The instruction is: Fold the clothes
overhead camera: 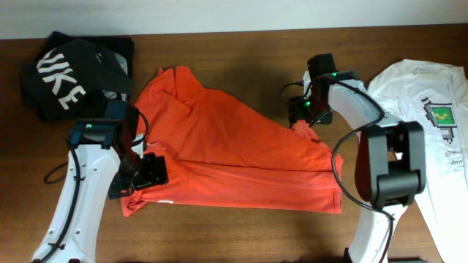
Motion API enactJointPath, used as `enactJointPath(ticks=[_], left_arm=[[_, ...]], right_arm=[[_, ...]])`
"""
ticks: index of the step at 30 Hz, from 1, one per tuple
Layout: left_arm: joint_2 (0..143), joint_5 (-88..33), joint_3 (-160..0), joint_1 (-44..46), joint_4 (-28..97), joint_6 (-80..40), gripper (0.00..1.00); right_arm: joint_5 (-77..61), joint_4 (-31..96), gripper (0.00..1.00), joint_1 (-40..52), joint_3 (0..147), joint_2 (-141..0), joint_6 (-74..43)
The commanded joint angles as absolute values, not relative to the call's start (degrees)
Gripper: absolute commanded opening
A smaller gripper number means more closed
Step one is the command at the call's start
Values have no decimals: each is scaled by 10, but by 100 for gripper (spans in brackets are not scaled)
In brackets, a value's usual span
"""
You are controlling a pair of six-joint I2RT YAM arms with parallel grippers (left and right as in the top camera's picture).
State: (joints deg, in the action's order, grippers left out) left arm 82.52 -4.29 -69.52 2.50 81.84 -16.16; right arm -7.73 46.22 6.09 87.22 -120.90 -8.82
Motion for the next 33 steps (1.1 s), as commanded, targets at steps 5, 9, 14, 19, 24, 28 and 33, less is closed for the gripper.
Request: enactJointPath(ticks=[5, 9, 14, 19, 24, 28, 33], left_arm=[[817, -51, -693, 26, 812, -169, 87], [817, -51, -693, 26, 810, -169, 92], [817, -51, -693, 26, 805, -169, 93], [817, -51, -693, 26, 797, -169, 94], [817, -47, -693, 26, 795, -169, 94], [817, -47, -693, 26, 788, -169, 95], [817, -88, -693, 26, 719, -136, 95]], right_arm=[[-58, 449, 45, 64, 883, -1231, -95], [1, 460, 4, 63, 883, -1232, -112], [63, 492, 4, 43, 930, -1232, -114], [84, 594, 4, -32, 1112, -1232, -109], [86, 614, 16, -83, 1156, -1232, -108], [87, 654, 99, -99, 1167, -1232, -108], [-5, 816, 99, -98, 1260, -1227, -116]])
